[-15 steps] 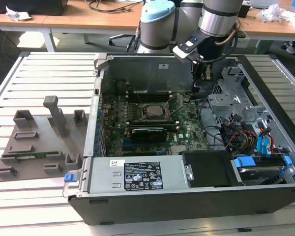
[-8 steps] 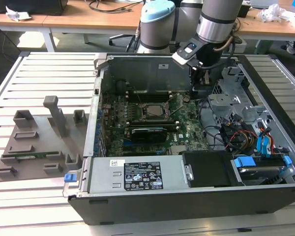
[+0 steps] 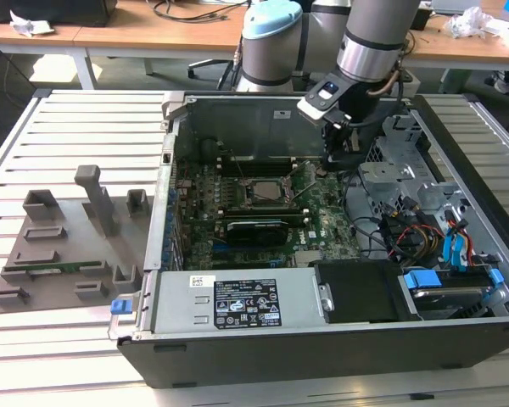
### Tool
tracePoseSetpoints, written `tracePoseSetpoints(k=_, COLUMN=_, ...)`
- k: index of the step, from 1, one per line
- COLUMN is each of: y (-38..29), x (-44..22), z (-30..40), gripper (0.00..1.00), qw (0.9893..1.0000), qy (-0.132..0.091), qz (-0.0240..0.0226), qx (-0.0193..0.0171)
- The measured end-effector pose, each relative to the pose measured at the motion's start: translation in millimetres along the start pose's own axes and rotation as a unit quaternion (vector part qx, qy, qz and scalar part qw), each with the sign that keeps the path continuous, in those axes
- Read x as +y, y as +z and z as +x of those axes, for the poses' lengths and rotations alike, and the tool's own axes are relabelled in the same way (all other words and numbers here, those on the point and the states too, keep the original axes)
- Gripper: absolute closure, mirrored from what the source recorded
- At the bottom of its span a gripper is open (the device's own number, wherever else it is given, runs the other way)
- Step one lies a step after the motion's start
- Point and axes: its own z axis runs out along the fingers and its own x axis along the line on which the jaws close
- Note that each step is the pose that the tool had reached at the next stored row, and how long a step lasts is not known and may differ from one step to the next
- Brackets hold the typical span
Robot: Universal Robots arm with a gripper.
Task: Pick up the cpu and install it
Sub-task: 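Close the cpu cover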
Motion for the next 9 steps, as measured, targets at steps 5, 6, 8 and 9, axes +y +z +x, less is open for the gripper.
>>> tracePoseSetpoints(k=5, y=9.7, x=-9.8, z=1.1, gripper=0.89, qw=1.0, qy=0.0, qz=0.0, qx=0.0)
tracePoseSetpoints(k=6, y=9.9, x=-11.9, z=1.2, gripper=0.89, qw=1.0, qy=0.0, qz=0.0, qx=0.0)
tracePoseSetpoints(k=8, y=10.2, x=-17.9, z=1.7, gripper=0.89, qw=1.0, qy=0.0, qz=-0.0001, qx=0.0002)
tracePoseSetpoints(k=9, y=10.3, x=-19.8, z=1.9, gripper=0.89, qw=1.0, qy=0.0, qz=-0.0001, qx=0.0002)
